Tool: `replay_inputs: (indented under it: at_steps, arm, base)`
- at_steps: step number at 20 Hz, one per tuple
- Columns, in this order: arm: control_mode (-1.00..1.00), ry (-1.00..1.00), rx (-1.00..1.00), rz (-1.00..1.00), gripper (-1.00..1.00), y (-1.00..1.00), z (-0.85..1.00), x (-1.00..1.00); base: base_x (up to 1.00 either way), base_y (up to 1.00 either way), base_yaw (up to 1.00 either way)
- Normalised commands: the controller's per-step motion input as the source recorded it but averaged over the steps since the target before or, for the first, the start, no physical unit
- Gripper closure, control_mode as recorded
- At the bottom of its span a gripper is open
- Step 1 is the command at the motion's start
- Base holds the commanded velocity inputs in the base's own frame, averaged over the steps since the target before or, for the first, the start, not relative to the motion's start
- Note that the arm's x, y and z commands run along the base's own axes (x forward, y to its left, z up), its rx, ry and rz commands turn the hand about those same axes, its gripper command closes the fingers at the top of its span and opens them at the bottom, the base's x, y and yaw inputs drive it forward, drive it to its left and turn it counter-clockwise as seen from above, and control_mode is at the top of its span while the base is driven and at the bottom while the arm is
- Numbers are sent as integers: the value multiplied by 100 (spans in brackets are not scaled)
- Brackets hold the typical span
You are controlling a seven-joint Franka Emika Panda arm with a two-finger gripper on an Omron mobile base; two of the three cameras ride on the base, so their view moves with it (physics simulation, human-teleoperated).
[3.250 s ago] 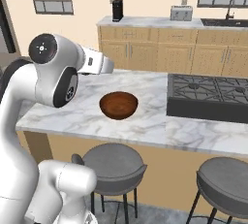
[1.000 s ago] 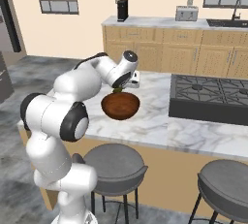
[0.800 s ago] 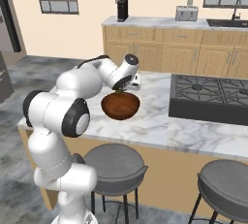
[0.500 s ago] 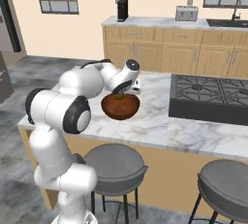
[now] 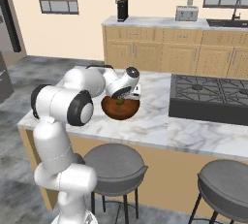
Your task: Retrieve the kiwi and pear from the fridge and place them into the bowl on the dining table.
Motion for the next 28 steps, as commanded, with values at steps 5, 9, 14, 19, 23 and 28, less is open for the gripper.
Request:
replay_inputs:
  at_steps: [5,9,14,19,23,28]
  arm:
    - [-100,2,0,0,100,0,-25,39]
    - [-100,4,0,0,100,0,-23,44]
    - [-100,4,0,0,100,0,-28,42]
    - [-100,6,0,0,-100,0,-20,8]
    - [-100,0,0,0,-100,0,2,-39]
    - [-100,-2,0,0,-100,0,46,-65]
  base:
    - [0,0,0]
    - [0,0,0]
    - [0,0,0]
    - [0,0,0]
    - [0,0,0]
    - [0,0,0]
